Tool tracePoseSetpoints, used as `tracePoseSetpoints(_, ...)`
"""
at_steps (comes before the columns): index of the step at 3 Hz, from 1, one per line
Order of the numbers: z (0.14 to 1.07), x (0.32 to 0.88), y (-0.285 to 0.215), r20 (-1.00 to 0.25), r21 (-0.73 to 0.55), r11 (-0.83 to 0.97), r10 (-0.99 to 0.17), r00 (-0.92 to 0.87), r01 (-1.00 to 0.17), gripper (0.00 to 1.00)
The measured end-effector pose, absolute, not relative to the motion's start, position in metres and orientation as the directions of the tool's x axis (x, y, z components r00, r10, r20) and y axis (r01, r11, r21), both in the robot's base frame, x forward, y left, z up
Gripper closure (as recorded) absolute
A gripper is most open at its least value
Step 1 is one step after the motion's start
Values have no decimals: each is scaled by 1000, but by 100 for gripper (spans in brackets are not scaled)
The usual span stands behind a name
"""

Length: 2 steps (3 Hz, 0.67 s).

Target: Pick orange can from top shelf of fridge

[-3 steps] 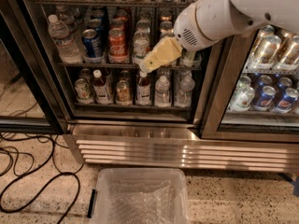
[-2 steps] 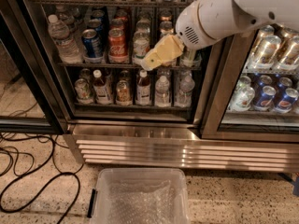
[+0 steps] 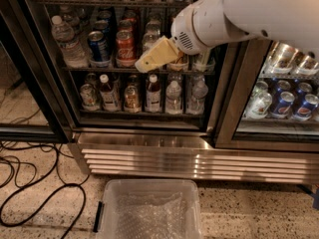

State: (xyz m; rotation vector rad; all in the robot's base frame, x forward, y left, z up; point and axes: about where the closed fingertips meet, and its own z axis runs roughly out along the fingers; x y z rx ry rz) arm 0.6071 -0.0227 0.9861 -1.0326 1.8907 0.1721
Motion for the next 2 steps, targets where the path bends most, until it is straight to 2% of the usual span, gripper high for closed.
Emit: tracePoseSetpoints(2,1026,661,32,-872,-307,685,-481,-94,-661,0)
